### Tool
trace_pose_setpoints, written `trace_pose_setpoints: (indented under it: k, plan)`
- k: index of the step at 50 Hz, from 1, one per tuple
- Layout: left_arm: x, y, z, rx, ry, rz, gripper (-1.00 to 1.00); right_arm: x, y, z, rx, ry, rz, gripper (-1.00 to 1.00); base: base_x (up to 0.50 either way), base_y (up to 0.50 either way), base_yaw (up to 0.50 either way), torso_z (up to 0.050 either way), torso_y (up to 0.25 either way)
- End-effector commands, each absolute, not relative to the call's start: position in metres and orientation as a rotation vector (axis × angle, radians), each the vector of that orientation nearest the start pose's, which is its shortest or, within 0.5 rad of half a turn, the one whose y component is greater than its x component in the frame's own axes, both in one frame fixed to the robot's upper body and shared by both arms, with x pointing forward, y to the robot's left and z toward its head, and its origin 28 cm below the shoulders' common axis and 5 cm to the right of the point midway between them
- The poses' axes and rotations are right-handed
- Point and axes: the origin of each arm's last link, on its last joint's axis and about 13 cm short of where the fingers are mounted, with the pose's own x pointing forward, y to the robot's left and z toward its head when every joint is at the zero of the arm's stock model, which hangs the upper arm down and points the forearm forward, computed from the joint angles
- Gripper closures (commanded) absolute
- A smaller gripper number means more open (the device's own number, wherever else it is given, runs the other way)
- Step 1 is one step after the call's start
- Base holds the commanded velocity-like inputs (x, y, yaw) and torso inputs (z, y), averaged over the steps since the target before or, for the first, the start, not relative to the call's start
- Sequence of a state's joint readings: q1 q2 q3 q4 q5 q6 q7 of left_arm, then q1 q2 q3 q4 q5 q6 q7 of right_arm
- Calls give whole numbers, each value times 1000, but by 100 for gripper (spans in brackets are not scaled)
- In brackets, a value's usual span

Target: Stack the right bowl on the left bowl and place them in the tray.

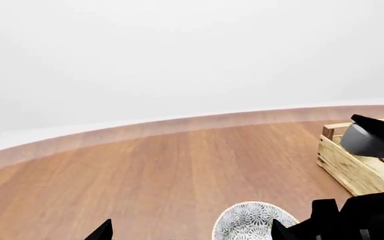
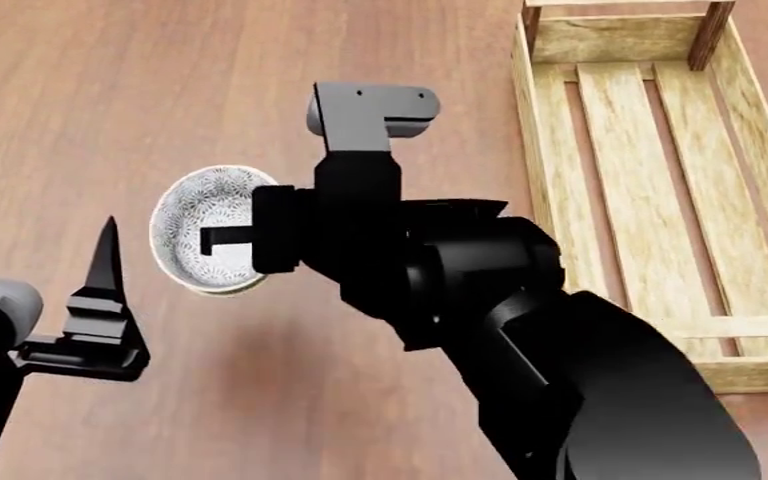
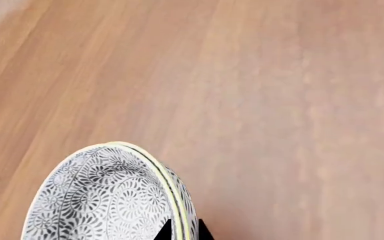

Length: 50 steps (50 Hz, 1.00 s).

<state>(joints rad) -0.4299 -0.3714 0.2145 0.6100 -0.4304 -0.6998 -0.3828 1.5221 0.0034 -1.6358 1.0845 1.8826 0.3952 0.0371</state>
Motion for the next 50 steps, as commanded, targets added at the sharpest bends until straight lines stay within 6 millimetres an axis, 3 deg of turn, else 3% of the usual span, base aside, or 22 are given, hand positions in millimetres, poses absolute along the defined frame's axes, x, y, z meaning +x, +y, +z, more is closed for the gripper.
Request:
trace_pose_setpoints:
  k: [1, 7, 13, 17, 27, 38, 50]
  plan:
    - [243, 212, 176, 81, -227, -46, -100, 413, -25, 263, 210, 425, 423, 100, 0, 0, 0, 0, 0]
    - [243, 213, 176, 80, -226, -41, -100, 418, -39, 282, 248, 390, 358, 100, 0, 0, 0, 0, 0]
    - [244, 212, 175, 80, -223, -47, -100, 416, -53, 328, 299, 318, 299, 100, 0, 0, 0, 0, 0]
    - [244, 212, 175, 82, -222, -47, -100, 415, -66, 339, 347, 303, 223, 100, 0, 0, 0, 0, 0]
    - [244, 213, 173, 78, -217, -43, -100, 418, -102, 345, 470, 262, 40, 100, 0, 0, 0, 0, 0]
    - [245, 213, 171, 77, -210, -43, -100, 418, -150, 333, 613, 263, -159, 100, 0, 0, 0, 0, 1]
    - [245, 213, 168, 76, -205, -44, -100, 416, -180, 323, 737, 259, -262, 100, 0, 0, 0, 0, 0]
